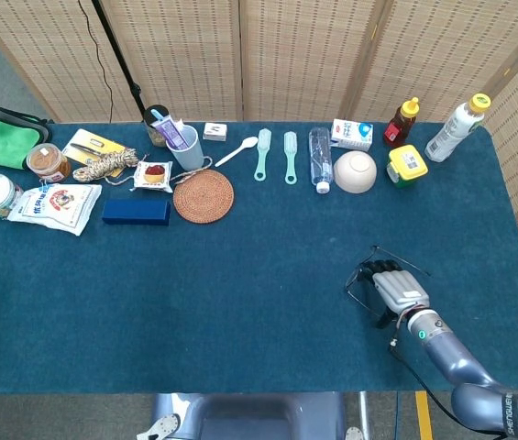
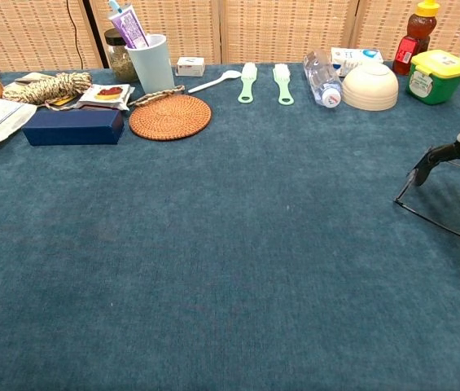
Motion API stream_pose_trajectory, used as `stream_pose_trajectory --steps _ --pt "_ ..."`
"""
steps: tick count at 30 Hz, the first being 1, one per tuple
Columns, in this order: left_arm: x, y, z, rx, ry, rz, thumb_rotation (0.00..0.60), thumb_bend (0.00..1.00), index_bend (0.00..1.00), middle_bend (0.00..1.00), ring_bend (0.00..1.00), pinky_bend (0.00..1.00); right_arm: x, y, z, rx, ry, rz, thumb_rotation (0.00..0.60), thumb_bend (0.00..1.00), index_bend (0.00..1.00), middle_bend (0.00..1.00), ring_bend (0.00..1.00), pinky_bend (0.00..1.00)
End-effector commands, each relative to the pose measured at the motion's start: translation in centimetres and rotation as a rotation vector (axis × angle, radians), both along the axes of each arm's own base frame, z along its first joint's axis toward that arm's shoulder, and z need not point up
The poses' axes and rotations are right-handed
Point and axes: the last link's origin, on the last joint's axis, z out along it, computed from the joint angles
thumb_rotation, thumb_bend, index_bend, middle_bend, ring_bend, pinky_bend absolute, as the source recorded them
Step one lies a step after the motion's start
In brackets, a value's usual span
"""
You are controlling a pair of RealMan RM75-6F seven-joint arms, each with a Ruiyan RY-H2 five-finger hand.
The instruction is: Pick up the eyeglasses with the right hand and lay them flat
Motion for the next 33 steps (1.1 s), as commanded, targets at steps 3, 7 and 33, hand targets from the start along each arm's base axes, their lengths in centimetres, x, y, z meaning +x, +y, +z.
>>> stream_pose_trajectory --steps 3,7,33 --pt "-0.2 -0.1 0.1 -0.001 -0.001 0.003 0.6 0.34 0.12 0.08 0.07 0.0 0.5 -0.6 -0.8 -0.013 0.003 -0.007 0.6 0.13 0.2 0.06 0.0 0.0" --pt "-0.3 0.0 0.0 -0.002 -0.005 0.001 0.6 0.34 0.12 0.08 0.07 0.0 0.9 -0.9 -1.0 -0.027 0.016 -0.005 0.6 0.13 0.2 0.05 0.0 0.0" --pt "-0.2 0.1 0.0 -0.006 -0.012 -0.015 0.6 0.34 0.12 0.08 0.07 0.0 4.2 -0.6 -2.0 -0.156 -0.081 0.006 0.6 0.13 0.13 0.0 0.0 0.0"
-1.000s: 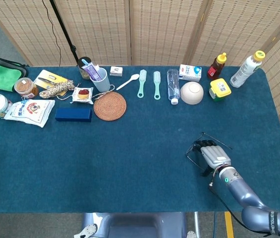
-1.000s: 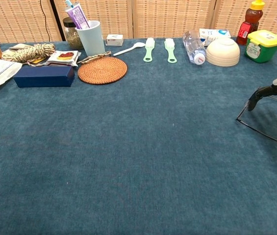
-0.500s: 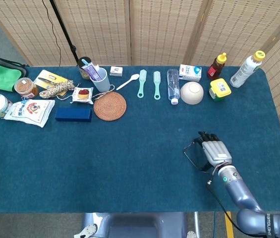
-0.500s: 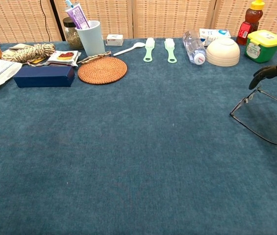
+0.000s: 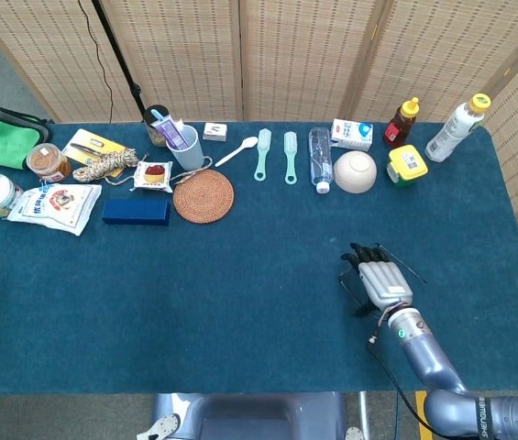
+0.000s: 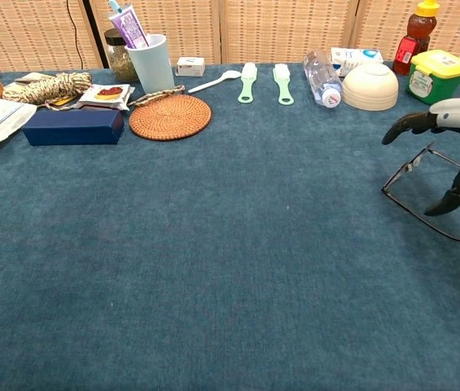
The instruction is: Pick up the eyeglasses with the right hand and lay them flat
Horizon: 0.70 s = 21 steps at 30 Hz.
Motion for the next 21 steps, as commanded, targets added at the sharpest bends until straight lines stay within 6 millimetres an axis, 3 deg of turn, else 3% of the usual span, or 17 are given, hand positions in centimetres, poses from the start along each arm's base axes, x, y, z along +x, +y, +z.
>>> stream_pose_trajectory --steps 1,21 --pt "-0.1 0.0 0.0 -0.001 0.0 0.001 0.6 0.34 0.12 0.08 0.07 0.0 0.4 -0.6 -0.7 -0.015 0.014 0.002 0.6 0.13 0.13 0.0 0.0 0.0" --pt "-0.2 0.2 -0.2 -0.007 0.0 0.001 0.6 0.34 0.12 0.08 0.07 0.0 -0.2 -2.3 -3.4 -0.052 0.081 -0.089 0.6 0.13 0.1 0.0 0.0 0.0"
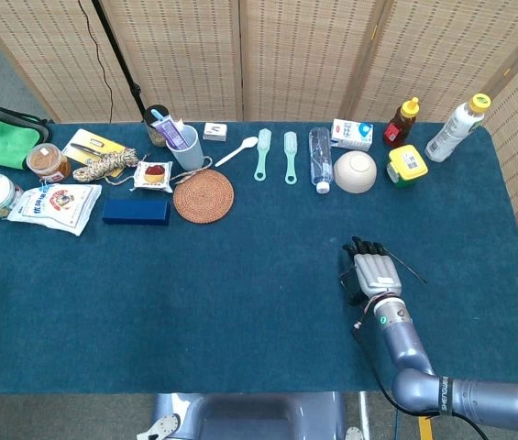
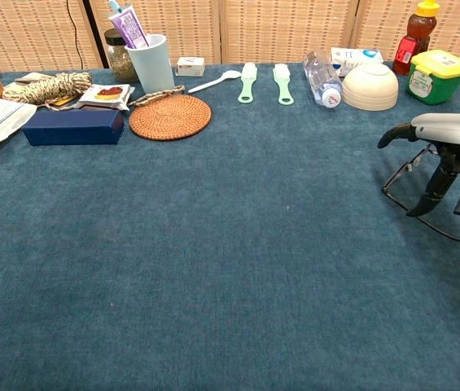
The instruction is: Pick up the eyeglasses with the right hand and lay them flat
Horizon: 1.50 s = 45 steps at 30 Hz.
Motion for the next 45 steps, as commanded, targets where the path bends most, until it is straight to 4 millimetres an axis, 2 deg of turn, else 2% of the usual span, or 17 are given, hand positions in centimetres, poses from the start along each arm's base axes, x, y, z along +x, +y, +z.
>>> stream_pose_trajectory --steps 1,11,30,45 --pt "-0.1 0.0 -0.1 -0.002 0.0 0.001 0.6 0.34 0.12 0.08 0.07 0.0 0.3 0.0 -0.3 0.001 -0.001 -0.001 0.6 0.13 0.1 0.0 0.0 0.0" --pt "-0.3 -0.1 0.0 0.0 0.001 0.008 0.6 0.34 0.12 0.08 0.07 0.0 -0.6 -0.1 -1.0 -0.006 0.047 -0.001 0.6 0.13 0.1 0.0 0.0 0.0" --pt "0.2 0.0 -0.3 -0.005 -0.007 -0.009 0.6 0.34 0.12 0.08 0.07 0.0 -1.9 0.5 -0.5 -0.028 0.122 -0.018 0.6 0.13 0.12 0.0 0.0 0.0" --pt "0.1 -0.1 -0.4 -0.001 -0.012 -0.014 0.6 0.34 0.12 0.08 0.07 0.0 -2.5 1.2 -0.7 -0.057 0.195 0.03 0.6 0.13 0.2 0.0 0.0 0.0"
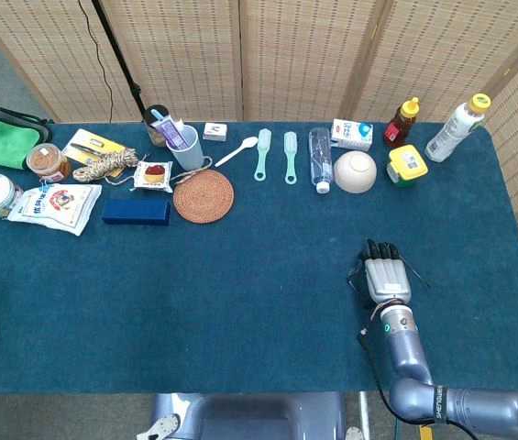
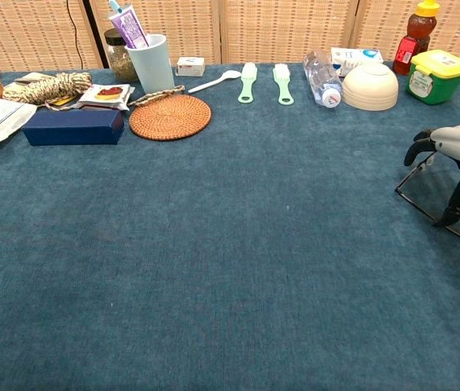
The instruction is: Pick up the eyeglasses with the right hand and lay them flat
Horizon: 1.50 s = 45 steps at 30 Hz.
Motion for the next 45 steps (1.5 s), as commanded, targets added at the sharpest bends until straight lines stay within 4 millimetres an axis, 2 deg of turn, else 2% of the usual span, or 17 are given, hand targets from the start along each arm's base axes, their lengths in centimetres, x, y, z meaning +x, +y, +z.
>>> stream_pose_trajectory --steps 1,25,45 --pt "0.0 0.0 0.0 -0.001 0.0 0.0 0.6 0.34 0.12 0.08 0.07 0.0 -0.1 0.1 -0.1 -0.001 0.012 0.009 0.6 0.13 0.2 0.0 0.0 0.0" --pt "0.0 0.0 -0.1 -0.005 -0.004 -0.001 0.599 0.34 0.12 0.08 0.07 0.0 -0.7 -0.3 -0.1 -0.012 0.069 0.069 0.6 0.13 0.29 0.0 0.0 0.0" --pt "-0.1 -0.2 0.0 -0.005 0.007 0.01 0.6 0.34 0.12 0.08 0.07 0.0 -1.5 -1.5 -0.4 -0.006 0.083 0.114 0.6 0.13 0.39 0.0 0.0 0.0"
